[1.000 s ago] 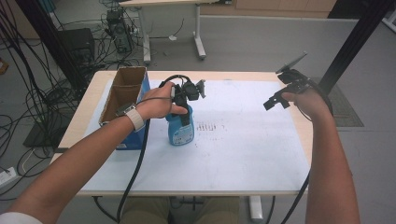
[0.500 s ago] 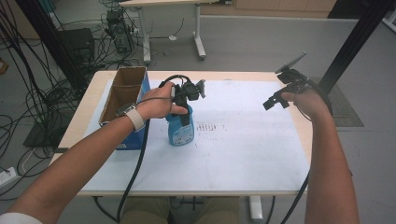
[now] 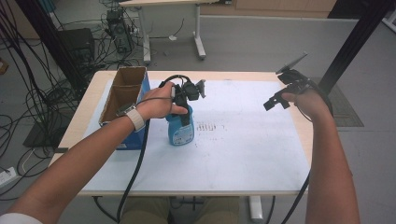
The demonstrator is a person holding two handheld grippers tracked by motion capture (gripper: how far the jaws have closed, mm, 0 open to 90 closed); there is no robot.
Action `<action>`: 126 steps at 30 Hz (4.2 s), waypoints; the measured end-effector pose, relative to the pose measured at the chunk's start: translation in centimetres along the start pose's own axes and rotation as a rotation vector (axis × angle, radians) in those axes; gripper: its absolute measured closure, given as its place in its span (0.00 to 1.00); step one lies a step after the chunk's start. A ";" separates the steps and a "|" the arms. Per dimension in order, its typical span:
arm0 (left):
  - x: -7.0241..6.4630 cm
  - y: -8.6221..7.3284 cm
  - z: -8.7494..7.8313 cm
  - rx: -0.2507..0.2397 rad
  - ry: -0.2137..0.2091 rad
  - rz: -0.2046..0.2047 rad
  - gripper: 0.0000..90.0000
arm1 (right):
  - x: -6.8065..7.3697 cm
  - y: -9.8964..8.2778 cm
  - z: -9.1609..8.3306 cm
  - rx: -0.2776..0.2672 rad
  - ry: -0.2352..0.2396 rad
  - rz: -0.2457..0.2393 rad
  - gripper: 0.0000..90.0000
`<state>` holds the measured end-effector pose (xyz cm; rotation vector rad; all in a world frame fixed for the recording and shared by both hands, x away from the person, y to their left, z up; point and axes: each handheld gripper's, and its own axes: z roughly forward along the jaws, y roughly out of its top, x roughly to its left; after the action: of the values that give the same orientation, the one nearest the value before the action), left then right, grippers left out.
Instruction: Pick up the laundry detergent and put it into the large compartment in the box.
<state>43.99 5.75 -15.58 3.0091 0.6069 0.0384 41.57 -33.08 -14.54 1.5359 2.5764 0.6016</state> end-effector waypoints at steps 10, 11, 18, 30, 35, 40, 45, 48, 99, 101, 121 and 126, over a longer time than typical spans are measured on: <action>0.1 0.0 0.0 0.000 -0.002 0.003 0.43 | 0.1 0.1 0.0 0.000 0.001 -0.002 0.07; 0.1 0.0 0.0 0.002 -0.002 0.006 0.43 | 0.1 0.1 0.0 0.000 0.001 -0.002 0.07; 0.1 0.0 0.0 0.001 -0.002 0.007 0.43 | 0.0 0.1 0.1 0.001 0.001 -0.001 0.07; 0.1 -0.1 0.0 -0.003 -0.005 0.003 0.43 | 0.0 0.1 0.2 0.002 0.002 0.001 0.07; 0.2 -0.2 0.0 -0.008 -0.007 0.000 0.43 | -0.1 0.1 0.3 0.003 0.004 0.003 0.07; 0.1 -0.2 0.0 -0.008 -0.005 0.004 0.43 | 0.0 0.1 0.3 0.005 0.003 0.004 0.07; 0.2 -0.2 0.0 -0.006 -0.005 0.003 0.43 | 0.0 0.2 0.1 0.005 0.000 0.000 0.07; 0.2 -0.2 0.0 -0.007 -0.006 0.003 0.43 | 0.0 0.2 0.1 0.004 0.000 0.001 0.07; -1.3 -1.4 -4.2 -0.013 0.007 -0.182 0.43 | 0.5 -0.7 -0.7 -0.016 -0.001 -0.001 0.07; -1.9 -1.6 -5.1 -0.019 0.016 -0.216 0.43 | 0.6 -0.8 -1.0 -0.020 -0.003 -0.002 0.07; -2.1 -2.3 -11.6 -0.007 0.030 -0.420 0.43 | 1.2 -1.5 -1.9 -0.039 -0.005 -0.011 0.07; -1.7 -2.7 -12.8 -0.008 0.030 -0.471 0.43 | 1.3 -1.9 -2.2 -0.045 -0.009 -0.013 0.07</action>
<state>40.91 8.36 -3.06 2.7778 1.2910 0.0588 38.80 -33.42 -13.03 1.5033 2.5464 0.6455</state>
